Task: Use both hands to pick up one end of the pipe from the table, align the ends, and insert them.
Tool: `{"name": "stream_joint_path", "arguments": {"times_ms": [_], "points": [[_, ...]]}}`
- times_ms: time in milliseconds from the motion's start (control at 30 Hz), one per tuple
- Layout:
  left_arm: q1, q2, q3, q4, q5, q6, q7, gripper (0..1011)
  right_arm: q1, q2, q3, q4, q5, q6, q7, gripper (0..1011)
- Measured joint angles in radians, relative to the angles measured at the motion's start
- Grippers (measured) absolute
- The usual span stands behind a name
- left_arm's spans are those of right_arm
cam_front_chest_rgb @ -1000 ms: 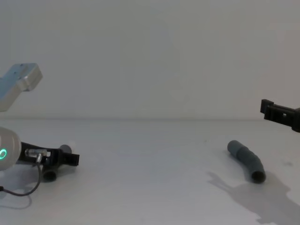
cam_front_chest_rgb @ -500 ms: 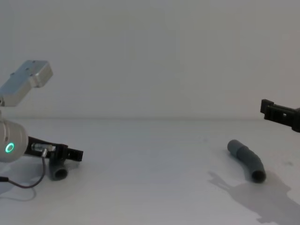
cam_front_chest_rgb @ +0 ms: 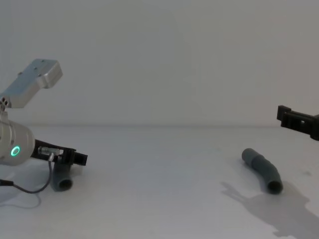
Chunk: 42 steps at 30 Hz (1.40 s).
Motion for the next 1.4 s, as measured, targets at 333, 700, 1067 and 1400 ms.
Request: {"name": "stream_joint_path", "arguments": {"times_ms": [333, 700, 1067, 1400], "points": [[-0.009, 0.001, 0.005, 0.008, 0.006, -0.005, -0.005, 441, 0.0, 0.0, 0.0, 0.0, 0.0, 0.0, 0.0, 1003], [-0.013, 0.001, 0.008, 0.012, 0.009, -0.008, -0.007, 277, 0.0, 0.0, 0.0, 0.0, 0.0, 0.0, 0.0, 1003], [-0.015, 0.001, 0.009, 0.014, 0.01, -0.009, -0.008, 274, 0.0, 0.0, 0.0, 0.0, 0.0, 0.0, 0.0, 1003], [-0.016, 0.001, 0.009, 0.015, 0.011, -0.009, -0.008, 274, 0.0, 0.0, 0.0, 0.0, 0.0, 0.0, 0.0, 1003]]}}
